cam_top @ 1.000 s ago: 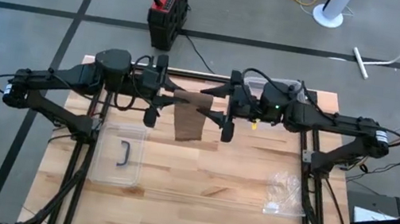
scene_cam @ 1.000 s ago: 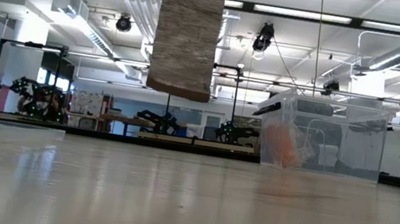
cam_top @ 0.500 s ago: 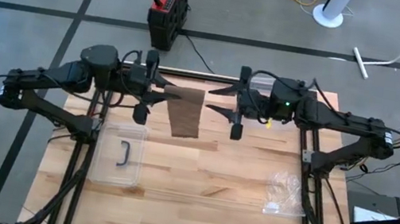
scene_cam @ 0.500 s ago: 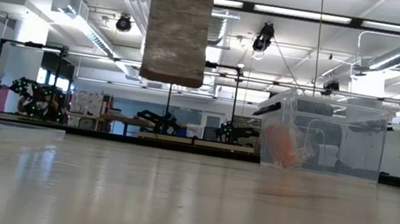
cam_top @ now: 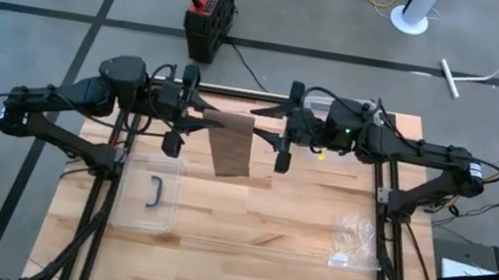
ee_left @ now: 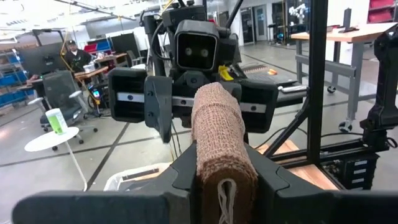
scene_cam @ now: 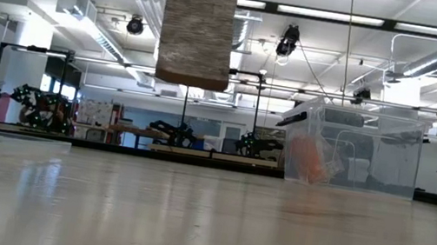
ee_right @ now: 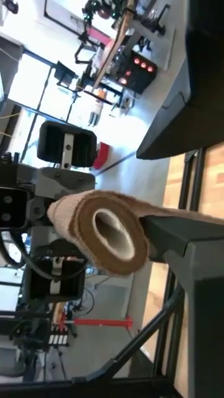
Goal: Roll bandage
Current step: Roll the brown bandage
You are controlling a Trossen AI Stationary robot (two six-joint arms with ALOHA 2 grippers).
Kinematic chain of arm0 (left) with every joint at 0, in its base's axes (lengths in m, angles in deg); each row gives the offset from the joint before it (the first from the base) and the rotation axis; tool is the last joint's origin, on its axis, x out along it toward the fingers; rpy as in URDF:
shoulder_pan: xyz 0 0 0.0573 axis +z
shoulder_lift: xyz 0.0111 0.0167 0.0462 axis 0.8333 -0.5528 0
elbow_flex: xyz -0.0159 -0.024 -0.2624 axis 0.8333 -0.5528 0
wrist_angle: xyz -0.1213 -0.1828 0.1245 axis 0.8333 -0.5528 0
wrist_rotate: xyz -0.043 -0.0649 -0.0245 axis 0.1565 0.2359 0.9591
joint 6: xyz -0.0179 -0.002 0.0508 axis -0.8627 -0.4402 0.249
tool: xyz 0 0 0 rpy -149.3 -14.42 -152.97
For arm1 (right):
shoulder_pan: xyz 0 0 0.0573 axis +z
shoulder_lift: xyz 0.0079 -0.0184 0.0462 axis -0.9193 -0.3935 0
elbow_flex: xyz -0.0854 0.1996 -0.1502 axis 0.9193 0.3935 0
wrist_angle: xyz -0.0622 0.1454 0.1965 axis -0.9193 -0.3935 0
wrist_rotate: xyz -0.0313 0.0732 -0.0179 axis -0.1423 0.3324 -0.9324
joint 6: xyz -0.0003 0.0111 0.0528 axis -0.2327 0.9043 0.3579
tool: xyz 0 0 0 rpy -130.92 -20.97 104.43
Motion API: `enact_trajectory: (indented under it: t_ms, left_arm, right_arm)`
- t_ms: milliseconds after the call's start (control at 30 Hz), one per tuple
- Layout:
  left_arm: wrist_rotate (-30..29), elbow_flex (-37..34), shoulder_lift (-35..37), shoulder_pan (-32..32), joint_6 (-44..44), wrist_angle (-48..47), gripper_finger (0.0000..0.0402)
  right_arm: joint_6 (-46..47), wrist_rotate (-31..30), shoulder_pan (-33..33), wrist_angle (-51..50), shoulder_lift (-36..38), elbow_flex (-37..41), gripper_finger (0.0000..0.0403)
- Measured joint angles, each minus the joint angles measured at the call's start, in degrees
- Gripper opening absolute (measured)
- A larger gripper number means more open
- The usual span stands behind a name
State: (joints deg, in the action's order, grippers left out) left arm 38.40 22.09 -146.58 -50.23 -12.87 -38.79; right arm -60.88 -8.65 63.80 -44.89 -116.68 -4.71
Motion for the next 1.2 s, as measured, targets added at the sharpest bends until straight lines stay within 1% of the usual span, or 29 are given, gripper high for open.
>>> enact_trajectory:
  t_ms: [233,400,467,633,933,1067,1200]
  left_arm:
    - [0.07,-0.91,-0.05,0.0,-1.98,2.89,0.0063]
    - [0.09,-0.98,-0.88,-0.07,-2.68,3.12,0.007]
    - [0.15,-0.99,-1.28,-0.07,-2.85,2.94,0.007]
    - [1.03,-1.03,-1.46,-0.06,-3.09,2.51,0.0063]
    - [1.02,-1.01,0.39,-0.03,-3.0,2.65,0.007]
    - [1.29,-1.02,0.5,-0.04,-2.9,2.91,0.0063]
    - [1.7,-1.01,0.26,-0.06,-2.9,4.28,0.0068]
  right_arm:
    - [-1.3,-0.16,-0.02,0.91,-0.4,-0.02,0.0078]
    - [-2.3,-0.13,-0.02,2.75,-0.96,-0.02,0.0018]
    - [-3.18,-0.16,-0.02,3.38,-1.11,-0.02,0.0005]
    - [-4.55,-2.56,0.0,2.97,-0.12,0.0,0.0001]
    - [-5.18,-3.33,0.09,-1.1,2.64,0.07,0.0]
    - [-5.02,-4.18,0.02,-2.77,2.5,0.07,0.0]
    - [-4.14,-4.5,0.0,-2.83,0.75,-0.04,0.0]
